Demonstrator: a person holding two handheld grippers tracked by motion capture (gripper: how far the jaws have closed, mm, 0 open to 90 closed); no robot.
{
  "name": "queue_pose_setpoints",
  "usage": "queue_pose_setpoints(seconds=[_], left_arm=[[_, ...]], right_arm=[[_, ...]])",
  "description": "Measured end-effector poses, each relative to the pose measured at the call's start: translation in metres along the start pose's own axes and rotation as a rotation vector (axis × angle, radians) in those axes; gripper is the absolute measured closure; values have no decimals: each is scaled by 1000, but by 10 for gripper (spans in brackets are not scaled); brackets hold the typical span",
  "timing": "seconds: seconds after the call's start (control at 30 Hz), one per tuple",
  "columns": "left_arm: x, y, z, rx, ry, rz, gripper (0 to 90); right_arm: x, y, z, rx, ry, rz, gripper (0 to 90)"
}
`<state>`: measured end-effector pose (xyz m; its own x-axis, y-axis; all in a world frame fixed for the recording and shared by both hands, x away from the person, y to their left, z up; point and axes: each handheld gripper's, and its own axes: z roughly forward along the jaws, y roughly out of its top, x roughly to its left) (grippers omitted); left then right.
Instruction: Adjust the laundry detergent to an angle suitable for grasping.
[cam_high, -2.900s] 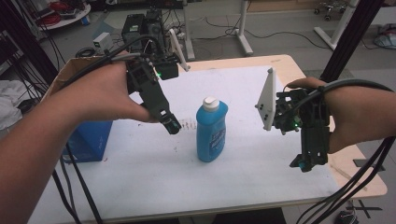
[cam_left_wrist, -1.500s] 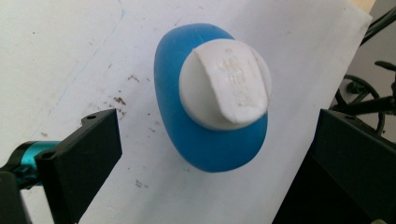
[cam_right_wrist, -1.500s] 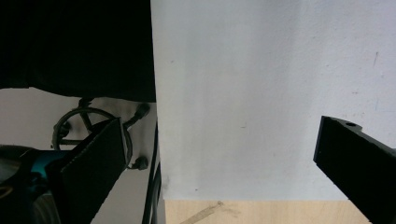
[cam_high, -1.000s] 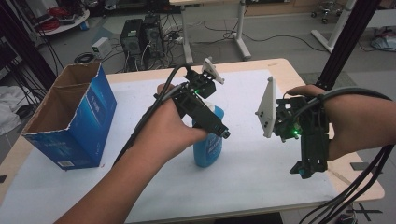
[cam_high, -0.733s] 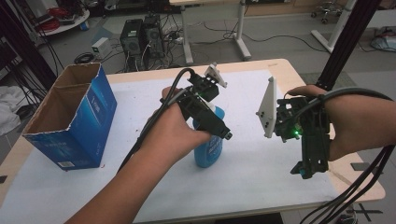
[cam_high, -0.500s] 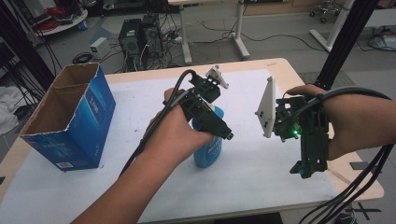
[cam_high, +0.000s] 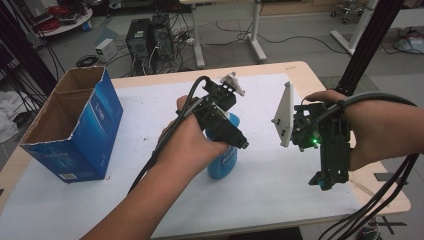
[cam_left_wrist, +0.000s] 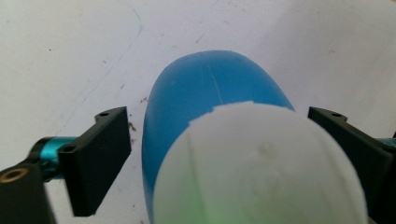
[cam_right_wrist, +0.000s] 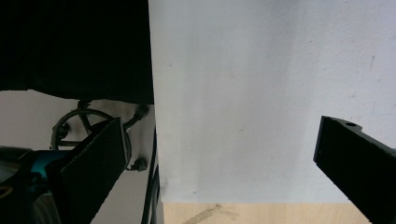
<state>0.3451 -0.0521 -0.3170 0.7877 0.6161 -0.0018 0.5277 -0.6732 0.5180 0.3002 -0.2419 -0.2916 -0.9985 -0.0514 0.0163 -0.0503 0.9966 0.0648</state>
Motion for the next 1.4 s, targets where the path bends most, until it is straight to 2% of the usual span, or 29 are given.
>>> queue_pose_setpoints(seconds=[0.27, 0.77, 1.4], left_arm=[[0, 0, 1, 13, 8, 3, 164], [0, 0, -2, -7, 11, 3, 257], [1, -3, -1, -20, 14, -14, 303]], right_arm=[[-1, 1, 1, 0, 1, -1, 18], [-1, 0, 2, 12, -7, -1, 18], [-3, 3, 3, 13, -3, -2, 17]])
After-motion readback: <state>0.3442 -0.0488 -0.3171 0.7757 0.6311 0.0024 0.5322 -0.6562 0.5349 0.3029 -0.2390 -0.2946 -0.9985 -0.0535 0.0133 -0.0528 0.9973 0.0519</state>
